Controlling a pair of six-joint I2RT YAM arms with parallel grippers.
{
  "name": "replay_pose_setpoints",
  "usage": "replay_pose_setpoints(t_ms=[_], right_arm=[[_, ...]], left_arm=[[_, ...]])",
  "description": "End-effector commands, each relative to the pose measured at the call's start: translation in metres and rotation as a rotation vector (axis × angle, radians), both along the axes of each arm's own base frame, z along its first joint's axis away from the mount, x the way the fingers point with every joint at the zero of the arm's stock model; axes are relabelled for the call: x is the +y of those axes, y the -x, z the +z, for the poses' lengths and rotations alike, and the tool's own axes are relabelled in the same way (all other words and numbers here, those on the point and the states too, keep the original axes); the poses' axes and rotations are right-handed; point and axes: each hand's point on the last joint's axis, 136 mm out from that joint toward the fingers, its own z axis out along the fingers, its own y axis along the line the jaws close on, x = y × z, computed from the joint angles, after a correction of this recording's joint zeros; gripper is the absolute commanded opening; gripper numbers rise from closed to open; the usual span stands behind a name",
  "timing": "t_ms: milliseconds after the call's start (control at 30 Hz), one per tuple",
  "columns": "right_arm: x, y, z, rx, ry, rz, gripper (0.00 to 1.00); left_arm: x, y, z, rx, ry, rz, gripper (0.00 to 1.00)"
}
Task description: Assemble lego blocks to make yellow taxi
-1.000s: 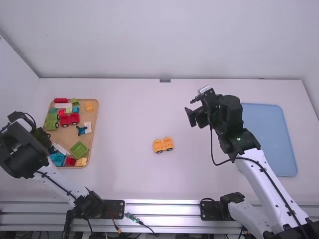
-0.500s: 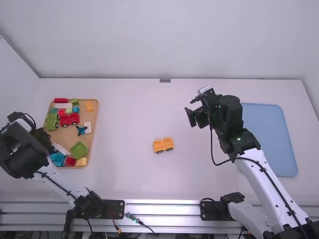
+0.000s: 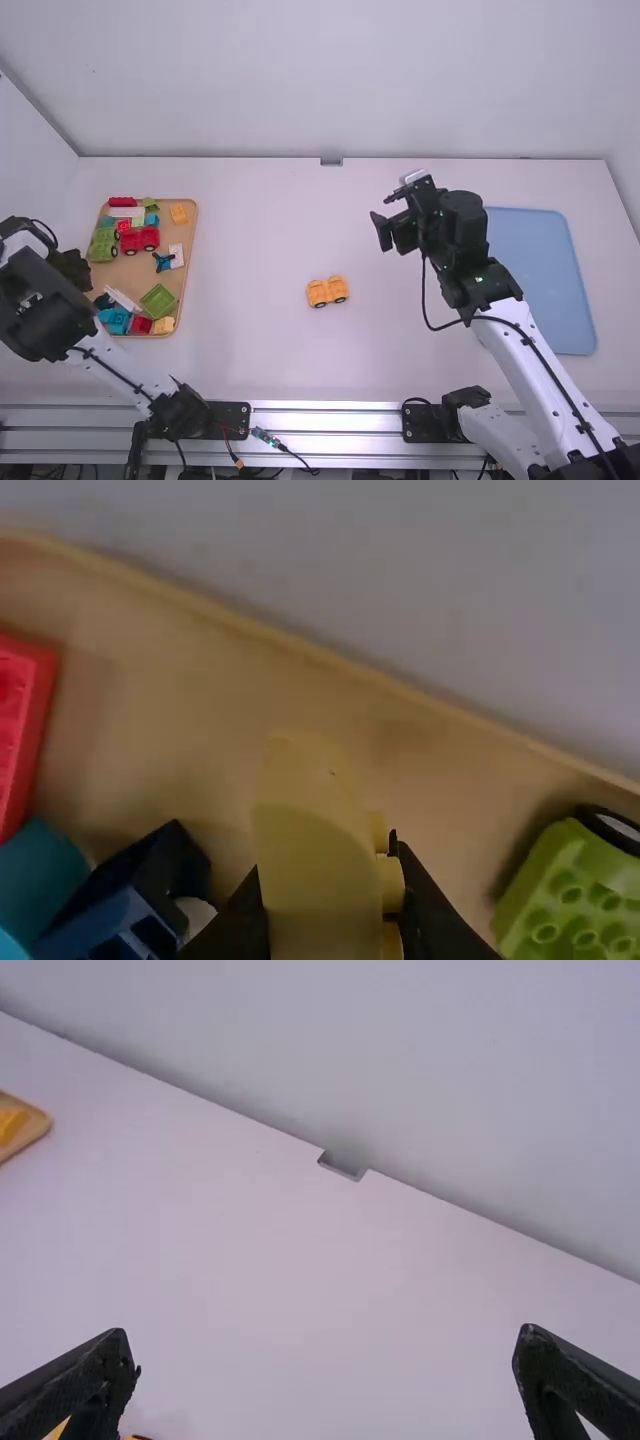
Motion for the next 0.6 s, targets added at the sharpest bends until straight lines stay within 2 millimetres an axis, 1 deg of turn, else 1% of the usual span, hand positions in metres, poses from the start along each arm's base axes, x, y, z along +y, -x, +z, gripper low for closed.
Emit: replay_pose_setpoints(t_ms=[0,67,133,167,200,267,300,367,400,500,567], right_arm=[[0.004,-0.003,0.021,-0.018,-0.073,-0.018,0.99],[0.004,-0.004,0.024,-0.014,-0.105,-0.031,0.99],[0.004,-0.004,0.025,-0.011,-0.119,-0.038,0.99],[0.003,-0.005,0.026,-0.006,-0.138,-0.048,0.99],[0.004,-0.005,0.026,-0.004,-0.148,-0.051,0.99],[0.0,-0.007,0.028,0.0,-0.169,-0.069,0.99],[-0.002,-0.008,0.028,0.001,-0.175,-0.077,0.99],[-0.004,-0.009,0.028,0.006,-0.19,-0.087,0.99],[-0.003,-0.008,0.029,0.01,-0.202,-0.075,0.99],[0.004,-0.004,0.031,0.021,-0.232,-0.009,0.99],[0.006,-0.002,0.033,0.026,-0.252,0.023,0.98]], left_arm=[[0.0,-0.014,0.04,-0.035,-0.104,-0.118,0.02],[-0.009,-0.023,0.058,-0.051,-0.149,-0.173,0.02],[-0.014,-0.025,0.066,-0.047,-0.177,-0.186,0.02],[-0.02,-0.03,0.074,-0.044,-0.22,-0.204,0.02],[-0.023,-0.034,0.078,-0.053,-0.242,-0.218,0.02],[-0.034,-0.053,0.088,-0.099,-0.316,-0.317,0.01],[-0.045,-0.064,0.095,-0.147,-0.352,-0.383,0.01],[-0.06,-0.075,0.103,-0.21,-0.385,-0.463,0.01],[-0.078,-0.084,0.109,-0.271,-0.41,-0.543,0.01],[-0.114,-0.095,0.121,-0.376,-0.465,-0.691,0.02],[-0.139,-0.103,0.131,-0.447,-0.521,-0.82,0.01]])
